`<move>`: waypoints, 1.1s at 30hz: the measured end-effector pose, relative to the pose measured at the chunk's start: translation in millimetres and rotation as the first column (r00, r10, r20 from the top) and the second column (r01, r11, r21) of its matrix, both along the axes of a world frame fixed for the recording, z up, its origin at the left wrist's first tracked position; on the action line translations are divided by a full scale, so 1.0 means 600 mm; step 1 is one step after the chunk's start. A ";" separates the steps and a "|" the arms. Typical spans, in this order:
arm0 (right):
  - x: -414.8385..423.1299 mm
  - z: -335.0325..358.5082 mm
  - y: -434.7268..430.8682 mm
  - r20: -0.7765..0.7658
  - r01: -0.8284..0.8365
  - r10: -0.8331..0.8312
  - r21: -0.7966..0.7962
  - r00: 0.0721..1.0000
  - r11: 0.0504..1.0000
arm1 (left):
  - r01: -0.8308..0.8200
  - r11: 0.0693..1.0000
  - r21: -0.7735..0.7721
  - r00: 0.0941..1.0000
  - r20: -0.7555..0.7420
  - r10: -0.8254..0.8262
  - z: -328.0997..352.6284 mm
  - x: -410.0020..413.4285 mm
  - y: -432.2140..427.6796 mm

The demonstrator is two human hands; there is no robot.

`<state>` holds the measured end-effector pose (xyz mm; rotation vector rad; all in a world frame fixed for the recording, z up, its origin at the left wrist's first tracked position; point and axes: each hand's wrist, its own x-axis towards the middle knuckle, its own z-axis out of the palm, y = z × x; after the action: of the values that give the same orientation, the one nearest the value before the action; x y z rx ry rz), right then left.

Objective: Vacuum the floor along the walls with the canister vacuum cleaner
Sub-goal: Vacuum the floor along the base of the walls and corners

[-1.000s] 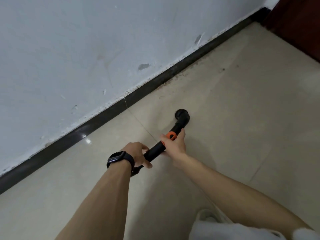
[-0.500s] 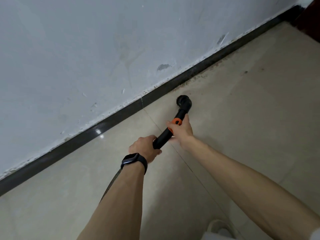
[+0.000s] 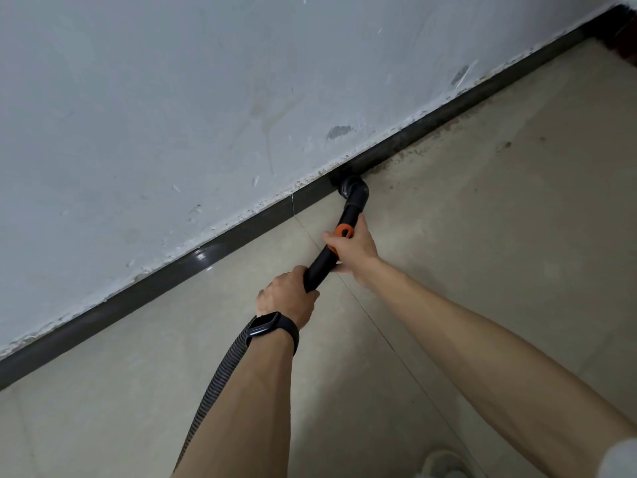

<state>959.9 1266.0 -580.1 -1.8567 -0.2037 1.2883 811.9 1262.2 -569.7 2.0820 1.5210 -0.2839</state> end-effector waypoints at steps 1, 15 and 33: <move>-0.003 0.001 0.003 0.003 -0.006 0.006 -0.003 1.000 1.000 | -0.009 1.000 0.007 1.000 0.007 0.009 -0.002 -0.002 0.001; 0.035 -0.026 -0.088 0.228 0.141 -0.125 -0.057 0.966 0.988 | 0.135 0.977 -0.165 0.990 0.070 -0.125 -0.004 0.033 -0.008; 0.059 -0.010 -0.036 0.156 0.100 -0.100 0.004 0.983 0.995 | 0.028 0.997 -0.071 0.990 0.139 -0.018 -0.020 0.050 -0.002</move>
<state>995.2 1244.6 -586.1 -1.9475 -0.1888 1.0763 841.8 1261.1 -581.5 2.0201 1.3856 -0.1955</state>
